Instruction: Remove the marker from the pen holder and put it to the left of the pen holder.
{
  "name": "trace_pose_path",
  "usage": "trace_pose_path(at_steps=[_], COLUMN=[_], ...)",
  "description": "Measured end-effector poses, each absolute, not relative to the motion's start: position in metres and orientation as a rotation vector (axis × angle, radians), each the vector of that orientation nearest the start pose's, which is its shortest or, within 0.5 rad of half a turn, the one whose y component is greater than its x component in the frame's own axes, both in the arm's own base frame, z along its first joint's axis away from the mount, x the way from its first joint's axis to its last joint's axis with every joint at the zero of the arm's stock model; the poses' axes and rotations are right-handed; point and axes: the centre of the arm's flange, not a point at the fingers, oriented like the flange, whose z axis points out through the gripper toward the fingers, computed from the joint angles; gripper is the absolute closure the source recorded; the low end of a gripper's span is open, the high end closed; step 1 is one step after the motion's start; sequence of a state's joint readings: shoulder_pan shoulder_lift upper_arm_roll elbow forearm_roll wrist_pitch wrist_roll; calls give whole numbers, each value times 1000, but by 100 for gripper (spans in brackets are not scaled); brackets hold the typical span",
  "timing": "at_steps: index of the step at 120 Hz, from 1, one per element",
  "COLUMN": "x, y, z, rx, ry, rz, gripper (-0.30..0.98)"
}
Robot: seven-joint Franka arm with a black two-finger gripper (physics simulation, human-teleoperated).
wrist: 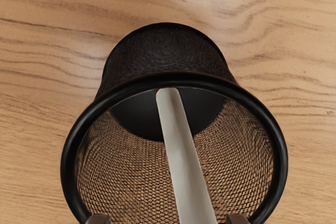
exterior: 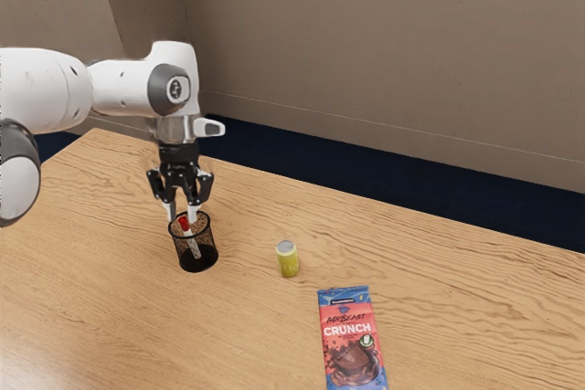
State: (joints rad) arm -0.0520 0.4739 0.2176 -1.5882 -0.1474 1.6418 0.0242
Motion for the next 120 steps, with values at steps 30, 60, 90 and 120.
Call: trace_pose_path(at_steps=[30, 60, 90, 120], x=[627, 621, 615, 630], y=[73, 49, 49, 58], z=[337, 339, 334, 347], rx=[-3139, -3151, -3148, -3148], ry=[-305, -278, -299, -310], rz=[664, 714, 780, 723], gripper=[54, 49, 69, 77])
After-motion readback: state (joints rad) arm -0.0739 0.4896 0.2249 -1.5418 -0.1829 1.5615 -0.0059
